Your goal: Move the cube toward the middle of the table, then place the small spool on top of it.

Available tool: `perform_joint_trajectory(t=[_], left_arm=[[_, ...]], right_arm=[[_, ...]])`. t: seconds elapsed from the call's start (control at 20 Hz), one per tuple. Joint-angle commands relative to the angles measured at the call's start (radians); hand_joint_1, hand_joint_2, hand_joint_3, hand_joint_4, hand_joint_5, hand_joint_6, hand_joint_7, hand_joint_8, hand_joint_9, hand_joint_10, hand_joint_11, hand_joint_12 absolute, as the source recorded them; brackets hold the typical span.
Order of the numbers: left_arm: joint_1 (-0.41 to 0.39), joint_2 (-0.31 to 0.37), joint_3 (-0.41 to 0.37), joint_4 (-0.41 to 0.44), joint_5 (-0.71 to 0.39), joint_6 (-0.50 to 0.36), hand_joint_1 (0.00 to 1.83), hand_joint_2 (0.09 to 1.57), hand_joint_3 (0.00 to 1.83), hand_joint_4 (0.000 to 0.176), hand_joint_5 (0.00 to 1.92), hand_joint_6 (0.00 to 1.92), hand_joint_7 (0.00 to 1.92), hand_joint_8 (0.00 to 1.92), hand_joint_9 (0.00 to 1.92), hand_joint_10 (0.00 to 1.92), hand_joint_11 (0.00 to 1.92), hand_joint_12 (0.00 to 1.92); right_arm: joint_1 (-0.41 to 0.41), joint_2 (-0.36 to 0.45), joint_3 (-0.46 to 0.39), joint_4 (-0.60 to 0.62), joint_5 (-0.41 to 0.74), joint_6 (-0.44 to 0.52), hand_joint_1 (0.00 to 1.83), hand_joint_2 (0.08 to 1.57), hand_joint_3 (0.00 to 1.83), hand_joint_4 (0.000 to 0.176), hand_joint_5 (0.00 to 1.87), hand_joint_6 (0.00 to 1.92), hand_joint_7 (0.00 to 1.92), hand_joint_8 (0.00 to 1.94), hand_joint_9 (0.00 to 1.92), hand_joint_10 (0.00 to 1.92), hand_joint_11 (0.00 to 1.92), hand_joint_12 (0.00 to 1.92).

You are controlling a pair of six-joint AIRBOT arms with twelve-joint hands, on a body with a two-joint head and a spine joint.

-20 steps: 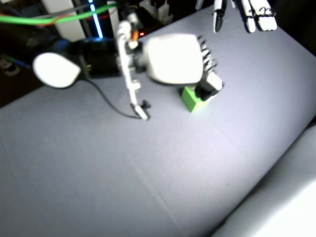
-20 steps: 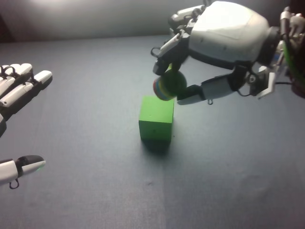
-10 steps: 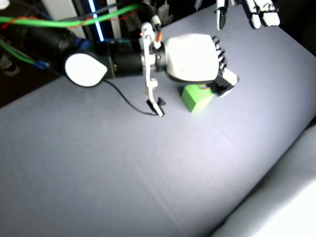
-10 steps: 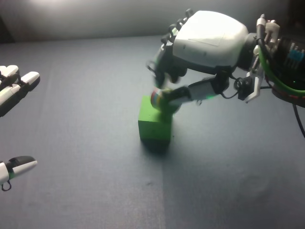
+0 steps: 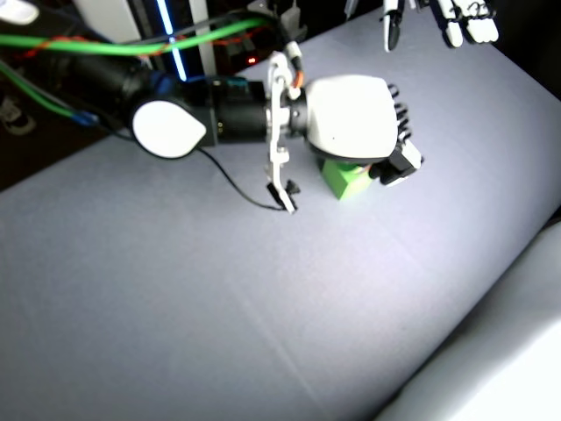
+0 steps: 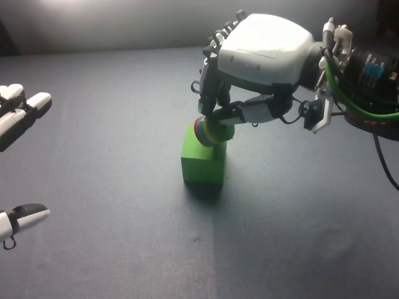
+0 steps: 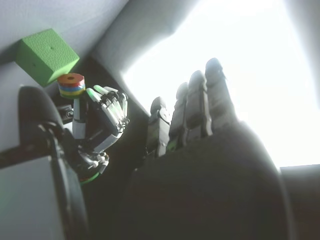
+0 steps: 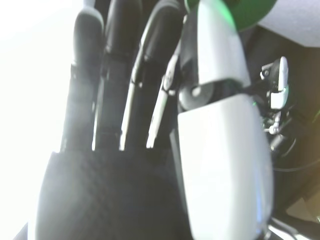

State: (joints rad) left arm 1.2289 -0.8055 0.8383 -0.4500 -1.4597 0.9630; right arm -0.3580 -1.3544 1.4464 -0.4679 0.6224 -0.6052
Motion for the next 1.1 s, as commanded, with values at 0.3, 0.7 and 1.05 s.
perform_joint_trajectory(t=[0.3,0.7,1.05], left_arm=[[-0.001,-0.003,0.007,0.001,-0.135,-0.011,0.94,0.99,0.0,0.147,0.09,0.0,0.0,0.0,0.01,0.0,0.05,0.05],[-0.001,-0.009,0.014,-0.008,-0.144,-0.021,0.92,1.0,0.0,0.113,0.0,0.0,0.0,0.0,0.0,0.0,0.01,0.05],[0.007,-0.01,0.013,-0.021,-0.159,-0.029,0.95,1.02,0.01,0.088,0.02,0.01,0.0,0.0,0.0,0.0,0.0,0.06]], right_arm=[[0.009,-0.025,0.022,0.011,0.051,-0.006,1.29,1.01,0.0,0.0,1.2,0.45,1.29,0.62,1.21,0.54,0.85,1.24],[0.009,-0.057,0.046,0.012,0.046,-0.013,1.27,1.02,0.0,0.0,1.13,0.64,1.28,0.56,1.14,0.69,0.86,1.34],[0.009,-0.057,0.044,0.012,0.046,-0.016,0.88,1.01,0.0,0.062,0.56,0.0,0.63,0.0,0.78,0.1,0.45,1.13]])
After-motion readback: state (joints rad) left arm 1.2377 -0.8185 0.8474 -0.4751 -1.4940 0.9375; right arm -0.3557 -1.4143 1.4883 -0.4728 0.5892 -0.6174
